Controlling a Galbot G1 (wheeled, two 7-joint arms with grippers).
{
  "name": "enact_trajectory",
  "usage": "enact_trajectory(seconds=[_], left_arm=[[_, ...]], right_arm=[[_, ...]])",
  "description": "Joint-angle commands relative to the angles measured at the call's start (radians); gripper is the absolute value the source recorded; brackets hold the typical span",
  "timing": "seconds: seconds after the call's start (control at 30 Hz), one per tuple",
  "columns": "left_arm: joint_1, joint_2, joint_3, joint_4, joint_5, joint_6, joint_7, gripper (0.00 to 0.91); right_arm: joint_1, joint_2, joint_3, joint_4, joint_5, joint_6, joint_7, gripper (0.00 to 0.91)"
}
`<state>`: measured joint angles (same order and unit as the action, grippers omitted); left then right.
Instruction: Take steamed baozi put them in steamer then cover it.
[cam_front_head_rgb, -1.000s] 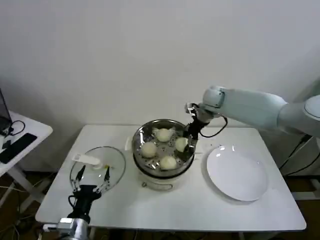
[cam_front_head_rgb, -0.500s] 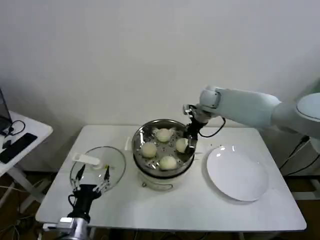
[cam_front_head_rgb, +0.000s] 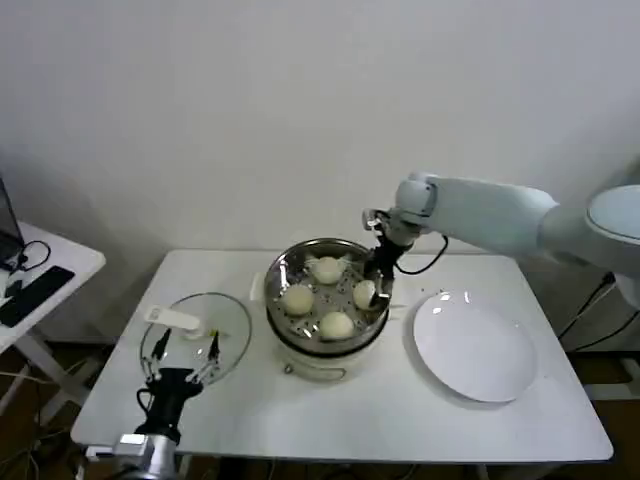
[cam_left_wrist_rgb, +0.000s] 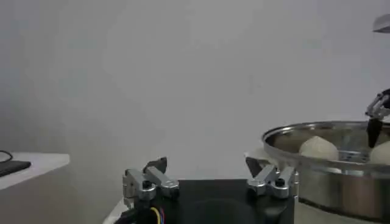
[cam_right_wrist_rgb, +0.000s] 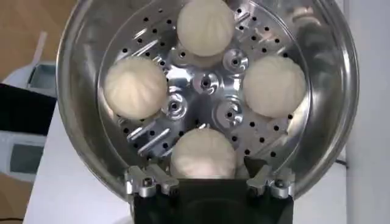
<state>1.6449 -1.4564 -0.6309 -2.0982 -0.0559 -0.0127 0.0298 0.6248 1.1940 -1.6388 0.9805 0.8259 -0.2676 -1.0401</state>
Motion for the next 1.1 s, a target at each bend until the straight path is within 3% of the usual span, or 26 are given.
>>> enact_trajectory(seconds=[0.03,0.27,0.37,0.53,0.7,0.73,0.9,1.0,1.1], left_arm=[[-0.003,0.001,0.0,-0.002,0.0,0.002,0.0,0.907],[-0.019,0.011,-0.003,-0.005,-0.003,0.012,-0.001,0.907],[-0.024,0.013,-0.003,-0.004,-0.005,0.013,-0.004,0.907],[-0.022,0.008,0.009,-0.001,0.003,0.006,-0.009,0.907],[-0.033,0.007,0.009,0.006,0.011,0.008,-0.018,0.907],[-0.034,0.007,0.008,0.007,0.011,0.008,-0.018,0.907],[-0.042,0.009,0.014,0.017,0.017,0.011,-0.019,0.907],[-0.044,0.011,0.019,0.022,0.016,0.007,-0.019,0.907],[-0.047,0.012,0.028,0.019,0.023,0.007,-0.018,0.907]], right_arm=[[0.021,0.005,-0.001,-0.002,0.01,0.006,-0.012,0.907],[0.086,-0.018,-0.003,0.042,0.051,0.016,-0.013,0.907],[0.122,-0.053,0.01,0.074,0.075,0.029,0.013,0.907],[0.127,-0.181,0.099,0.18,0.061,0.048,0.15,0.907],[0.079,-0.324,0.225,0.285,0.016,0.059,0.24,0.907],[0.046,-0.376,0.27,0.312,-0.002,0.059,0.293,0.907],[-0.045,-0.557,0.39,0.442,-0.063,0.076,0.367,0.907],[-0.132,-0.657,0.484,0.521,-0.1,0.083,0.464,0.907],[-0.241,-0.739,0.609,0.594,-0.141,0.085,0.513,0.907]])
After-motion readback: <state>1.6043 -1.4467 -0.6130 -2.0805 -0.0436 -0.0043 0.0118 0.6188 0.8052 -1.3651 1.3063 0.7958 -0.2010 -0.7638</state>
